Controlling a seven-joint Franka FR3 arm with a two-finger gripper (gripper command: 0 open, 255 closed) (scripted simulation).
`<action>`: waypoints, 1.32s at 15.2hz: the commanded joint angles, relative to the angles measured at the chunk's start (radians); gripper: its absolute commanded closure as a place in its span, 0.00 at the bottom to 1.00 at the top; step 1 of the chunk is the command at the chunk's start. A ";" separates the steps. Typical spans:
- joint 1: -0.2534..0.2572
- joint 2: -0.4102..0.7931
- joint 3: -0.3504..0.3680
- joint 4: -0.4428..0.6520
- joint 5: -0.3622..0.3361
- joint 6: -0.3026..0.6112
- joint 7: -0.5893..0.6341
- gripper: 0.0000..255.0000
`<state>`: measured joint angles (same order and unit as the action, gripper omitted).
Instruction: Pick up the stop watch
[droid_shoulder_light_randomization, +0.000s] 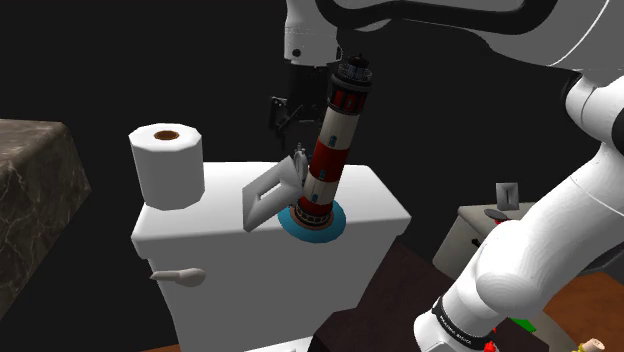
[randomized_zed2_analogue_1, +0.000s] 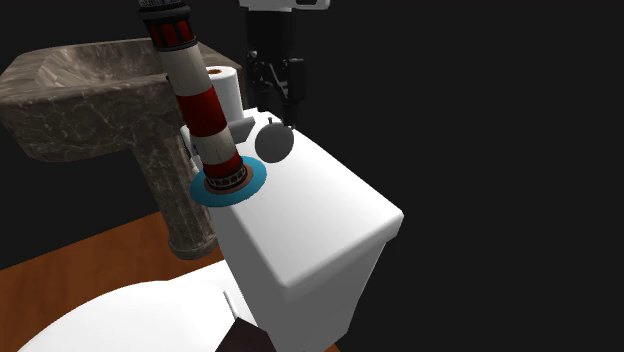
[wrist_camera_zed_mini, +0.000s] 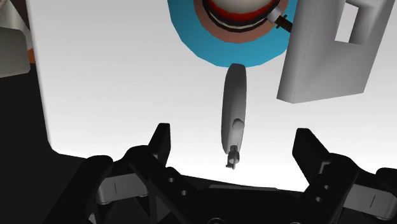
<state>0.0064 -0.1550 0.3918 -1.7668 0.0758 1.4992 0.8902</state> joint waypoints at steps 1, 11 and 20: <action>0.001 -0.005 0.001 -0.032 0.002 0.028 0.000 0.00; 0.002 -0.009 0.001 -0.069 0.004 0.061 -0.002 1.00; 0.000 0.002 0.001 0.008 0.000 -0.005 0.002 1.00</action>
<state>0.0072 -0.1543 0.3933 -1.7760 0.0762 1.5099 0.8926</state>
